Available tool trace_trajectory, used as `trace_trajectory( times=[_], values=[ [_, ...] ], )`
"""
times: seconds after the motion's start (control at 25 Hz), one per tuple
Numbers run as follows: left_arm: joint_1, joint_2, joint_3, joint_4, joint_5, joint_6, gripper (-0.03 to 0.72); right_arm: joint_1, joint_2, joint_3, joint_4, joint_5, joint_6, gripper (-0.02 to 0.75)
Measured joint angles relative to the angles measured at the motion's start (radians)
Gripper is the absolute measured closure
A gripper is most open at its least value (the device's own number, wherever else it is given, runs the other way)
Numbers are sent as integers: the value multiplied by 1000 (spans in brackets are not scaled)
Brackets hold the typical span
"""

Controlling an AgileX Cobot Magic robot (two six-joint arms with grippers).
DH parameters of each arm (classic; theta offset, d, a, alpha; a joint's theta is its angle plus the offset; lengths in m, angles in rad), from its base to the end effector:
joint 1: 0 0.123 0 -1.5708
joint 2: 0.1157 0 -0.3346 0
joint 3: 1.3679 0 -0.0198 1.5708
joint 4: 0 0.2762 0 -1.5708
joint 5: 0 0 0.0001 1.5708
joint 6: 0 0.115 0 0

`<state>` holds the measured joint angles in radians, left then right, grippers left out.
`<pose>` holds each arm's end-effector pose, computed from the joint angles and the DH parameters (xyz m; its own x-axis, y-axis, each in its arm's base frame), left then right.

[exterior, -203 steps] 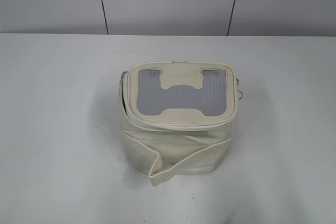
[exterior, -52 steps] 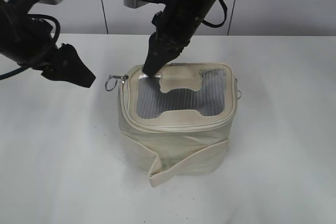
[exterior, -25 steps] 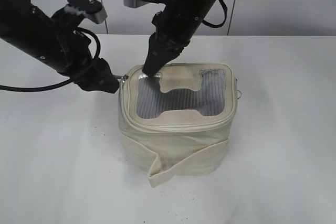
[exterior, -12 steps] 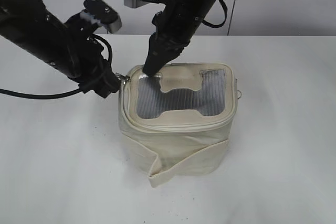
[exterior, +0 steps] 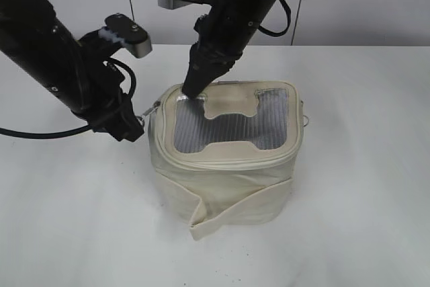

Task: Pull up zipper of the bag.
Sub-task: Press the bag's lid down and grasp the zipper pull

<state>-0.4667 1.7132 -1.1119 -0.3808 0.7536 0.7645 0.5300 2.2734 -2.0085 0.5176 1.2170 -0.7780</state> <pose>0.3196 -0.1938 0.2231 -0.5105 0.7577 -0.4066 0.8422 0.5360 -0.0585 0.4408 0.3201 0.2230 -0.4065 -0.8036 -0.4348 -0.9113 0.3229 0.2553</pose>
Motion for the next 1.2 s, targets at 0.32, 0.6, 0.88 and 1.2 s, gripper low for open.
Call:
trace_trajectory(
  times=[0.32,0.6,0.88,1.2],
  values=[
    [-4,-4,0,-15,128,-68,691,1,0,-2,-4,5,27,685],
    [-28,-87,78,-92,178,-82,691,1,0,-2,-9,6,40,685],
    [-162,-157,156,-149,150,-188,691,1,0,-2,-11,6,44,685],
    [-360,-153,155,-310,-111,-228,691,1,0,-2,-9,10,49,685]
  ],
)
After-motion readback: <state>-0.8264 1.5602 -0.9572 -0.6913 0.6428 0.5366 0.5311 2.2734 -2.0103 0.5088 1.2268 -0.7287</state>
